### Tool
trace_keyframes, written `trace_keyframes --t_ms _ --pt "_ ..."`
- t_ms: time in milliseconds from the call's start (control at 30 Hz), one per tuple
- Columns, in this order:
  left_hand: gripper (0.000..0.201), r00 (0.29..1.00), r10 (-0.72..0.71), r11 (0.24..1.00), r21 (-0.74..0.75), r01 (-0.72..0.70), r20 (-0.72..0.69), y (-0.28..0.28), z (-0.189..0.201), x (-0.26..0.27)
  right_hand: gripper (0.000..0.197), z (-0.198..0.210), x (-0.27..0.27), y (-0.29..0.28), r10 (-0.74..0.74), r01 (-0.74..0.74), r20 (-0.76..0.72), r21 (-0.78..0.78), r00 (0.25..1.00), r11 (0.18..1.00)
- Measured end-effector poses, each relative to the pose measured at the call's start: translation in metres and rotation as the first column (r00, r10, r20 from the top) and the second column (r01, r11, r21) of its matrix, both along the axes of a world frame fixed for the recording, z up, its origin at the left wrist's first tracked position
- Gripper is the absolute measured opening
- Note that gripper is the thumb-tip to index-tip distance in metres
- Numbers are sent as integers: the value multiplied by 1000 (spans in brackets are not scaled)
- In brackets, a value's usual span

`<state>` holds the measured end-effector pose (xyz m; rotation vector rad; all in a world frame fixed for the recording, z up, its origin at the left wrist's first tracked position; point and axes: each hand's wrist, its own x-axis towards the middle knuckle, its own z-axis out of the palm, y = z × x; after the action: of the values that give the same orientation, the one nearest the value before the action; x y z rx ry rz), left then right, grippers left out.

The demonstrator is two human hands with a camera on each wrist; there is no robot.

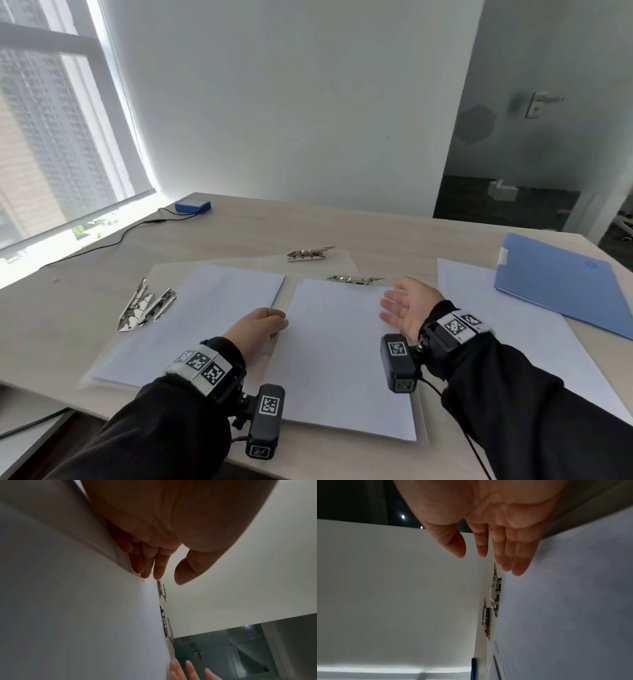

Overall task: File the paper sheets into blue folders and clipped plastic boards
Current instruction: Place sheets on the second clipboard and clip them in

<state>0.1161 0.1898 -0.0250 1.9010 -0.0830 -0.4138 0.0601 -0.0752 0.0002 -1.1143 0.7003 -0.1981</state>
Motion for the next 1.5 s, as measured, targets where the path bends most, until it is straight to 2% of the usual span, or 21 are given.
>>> trace_keyframes --t_ms 200,267,333,400,467,533,567,667,733,767,833,933,1033,1200,1300,1400,1500 --pt "30 999 -20 998 -65 18 -33 2 -3 2 38 -4 41 -5 -15 18 -53 59 998 998" --pt "39 998 -21 997 -75 17 -52 2 -4 3 36 -4 49 -9 -10 14 -58 55 998 998" --pt "47 998 -24 996 -85 18 -62 4 -4 3 35 -4 58 -11 36 -38 -64 -26 997 999" --pt "44 997 -26 995 -103 19 -72 5 -7 4 41 0 67 -8 66 -78 -76 -176 995 981" --pt "39 997 -32 994 -104 24 -75 6 -8 4 37 8 75 0 86 -117 -96 -379 992 918" --pt "39 996 -36 993 -115 27 -83 7 -9 5 31 11 86 9 172 -232 -159 -560 972 795" --pt "39 995 -38 993 -119 27 -90 8 -9 6 27 12 91 14 232 -323 -225 -627 946 709" --pt "39 994 -42 991 -130 30 -98 9 -11 6 24 10 101 29 301 -573 -490 -735 818 361" --pt "38 995 -48 991 -127 36 -91 9 -10 6 49 10 106 37 232 -667 -636 -740 736 89" --pt "37 995 -52 992 -122 41 -88 9 -10 6 59 10 108 40 187 -706 -695 -708 694 -15" --pt "37 995 -57 991 -123 47 -81 9 -10 6 67 12 111 47 126 -753 -772 -635 623 -170" --pt "38 996 -58 990 -129 49 -66 8 -10 5 68 14 114 51 63 -808 -851 -515 521 -284" --pt "35 996 -66 989 -134 57 -57 7 -12 5 68 13 115 52 6 -835 -889 -433 458 -338" --pt "41 997 -71 991 -117 66 -39 5 -14 7 71 13 114 55 -45 -838 -901 -381 431 -391" --pt "40 997 -65 991 -117 60 -36 4 -16 7 74 8 116 55 -43 -819 -894 -389 447 -421" --pt "41 997 -62 990 -125 57 -36 4 -15 8 68 9 116 52 22 -824 -887 -438 462 -360" --pt "40 997 -58 990 -129 52 -48 2 -13 8 66 10 109 44 119 -810 -847 -531 519 -249"
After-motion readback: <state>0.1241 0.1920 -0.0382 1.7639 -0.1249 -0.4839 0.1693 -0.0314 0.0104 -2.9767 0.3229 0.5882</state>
